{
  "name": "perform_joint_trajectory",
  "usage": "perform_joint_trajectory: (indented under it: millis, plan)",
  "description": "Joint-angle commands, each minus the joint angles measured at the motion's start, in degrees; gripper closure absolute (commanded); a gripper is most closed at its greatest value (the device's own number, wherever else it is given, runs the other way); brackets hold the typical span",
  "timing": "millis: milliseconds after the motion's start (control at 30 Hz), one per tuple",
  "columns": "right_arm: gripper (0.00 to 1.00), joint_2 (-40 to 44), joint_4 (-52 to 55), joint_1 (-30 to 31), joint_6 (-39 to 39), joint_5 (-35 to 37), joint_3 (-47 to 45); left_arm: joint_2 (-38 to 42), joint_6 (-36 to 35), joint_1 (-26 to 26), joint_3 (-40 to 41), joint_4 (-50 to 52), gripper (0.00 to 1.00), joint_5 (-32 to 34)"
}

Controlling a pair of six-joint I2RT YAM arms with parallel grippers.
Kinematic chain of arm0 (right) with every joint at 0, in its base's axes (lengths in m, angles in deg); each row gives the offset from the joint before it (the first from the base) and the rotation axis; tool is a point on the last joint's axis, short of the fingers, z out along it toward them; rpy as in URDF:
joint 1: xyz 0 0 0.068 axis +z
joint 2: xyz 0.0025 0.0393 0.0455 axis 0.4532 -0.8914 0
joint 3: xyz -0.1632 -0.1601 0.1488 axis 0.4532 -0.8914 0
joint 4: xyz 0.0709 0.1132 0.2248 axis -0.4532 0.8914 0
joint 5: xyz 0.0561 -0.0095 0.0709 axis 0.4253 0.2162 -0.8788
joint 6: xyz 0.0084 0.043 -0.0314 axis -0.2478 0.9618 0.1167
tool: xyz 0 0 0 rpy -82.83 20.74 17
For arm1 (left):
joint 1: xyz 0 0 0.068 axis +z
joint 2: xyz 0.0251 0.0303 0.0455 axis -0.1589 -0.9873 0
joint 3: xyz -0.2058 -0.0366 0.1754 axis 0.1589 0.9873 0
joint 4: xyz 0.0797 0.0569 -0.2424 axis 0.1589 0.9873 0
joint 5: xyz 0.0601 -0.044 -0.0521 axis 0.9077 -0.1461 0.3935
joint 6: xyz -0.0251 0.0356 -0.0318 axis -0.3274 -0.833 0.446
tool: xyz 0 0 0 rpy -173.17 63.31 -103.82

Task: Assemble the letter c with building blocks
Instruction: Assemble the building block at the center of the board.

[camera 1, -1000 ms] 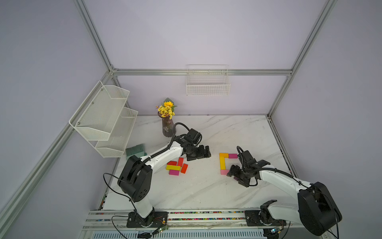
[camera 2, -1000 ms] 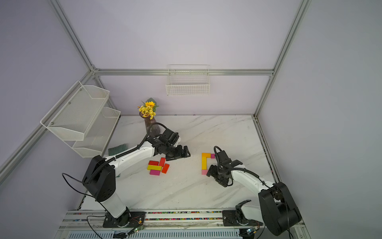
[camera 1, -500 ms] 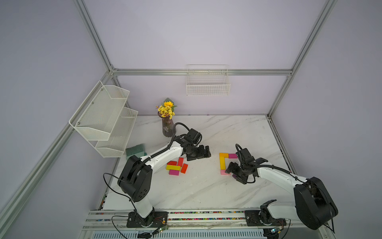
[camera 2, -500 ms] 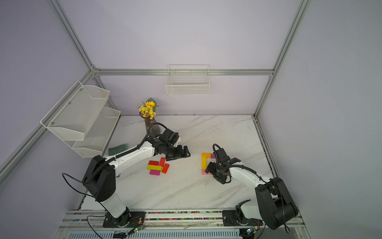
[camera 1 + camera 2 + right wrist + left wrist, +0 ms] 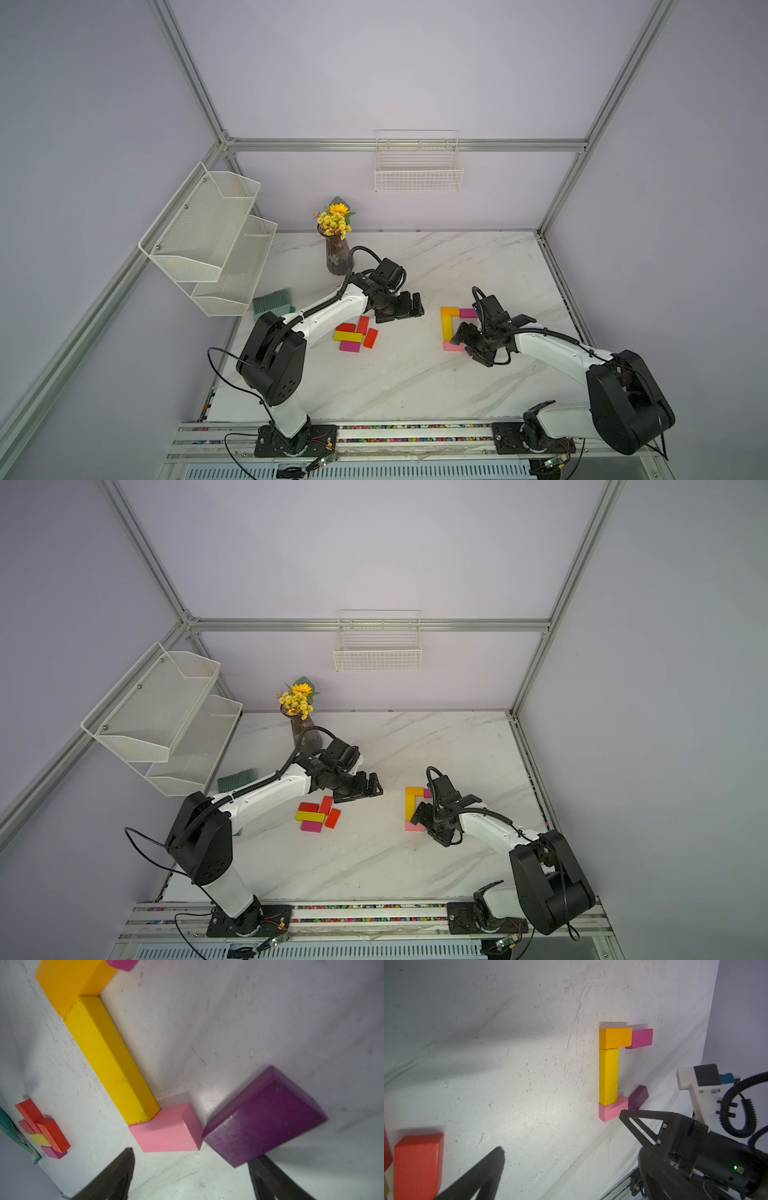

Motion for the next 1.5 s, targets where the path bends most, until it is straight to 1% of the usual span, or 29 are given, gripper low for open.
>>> perform_joint_trajectory:
  millis: [0, 467, 600, 733, 767, 833, 1000, 1267, 1433, 1467]
  plan:
    - [0.13, -1.6, -0.6, 0.3, 0.7, 0.4, 0.3, 1.0, 0.3, 0.4, -0.2, -0.9, 0.00, -0.6]
    - [0.13, -3.4, -0.8, 0.2, 0.7, 0.7, 1.8, 0.6, 0.2, 0.4, -0.6, -0.7, 0.00, -0.7]
    - [0.13, -3.3, -0.7, 0.3, 0.8, -0.4, 2.2, 0.4, 0.0, 0.4, -1.0, -0.5, 0.00, -0.6]
    - [0.13, -0.4, 0.5, 0.2, 2.1, -1.8, 2.9, 0.6, 0.0, 0.5, -1.2, -0.3, 0.00, -0.7]
    - [0.13, 1.9, 1.0, 0.2, 2.2, -1.8, 3.2, 0.6, 0.0, 0.5, -1.2, -0.3, 0.00, -0.8]
    - [0.12, 3.8, 2.5, -0.3, 1.6, -1.4, 4.0, 0.8, 0.1, 0.5, -1.3, -0.3, 0.00, -0.9]
    - [0.12, 3.5, 4.7, -4.3, -1.2, -1.0, 5.6, 0.9, 0.5, 0.5, -1.9, -0.2, 0.00, -1.2]
    - [0.11, 2.4, 5.5, -13.5, -5.6, -2.3, 6.6, 1.2, 1.5, 0.5, -2.0, 0.0, 0.00, -1.4]
    - [0.10, 0.2, 5.2, -15.6, -8.1, -2.5, 7.1, 0.7, 2.7, 0.5, -2.3, -0.4, 0.00, -2.2]
    - [0.09, -1.4, 5.1, -15.8, -8.6, -2.5, 7.0, 0.5, 2.8, 0.5, -2.4, -0.3, 0.00, -2.3]
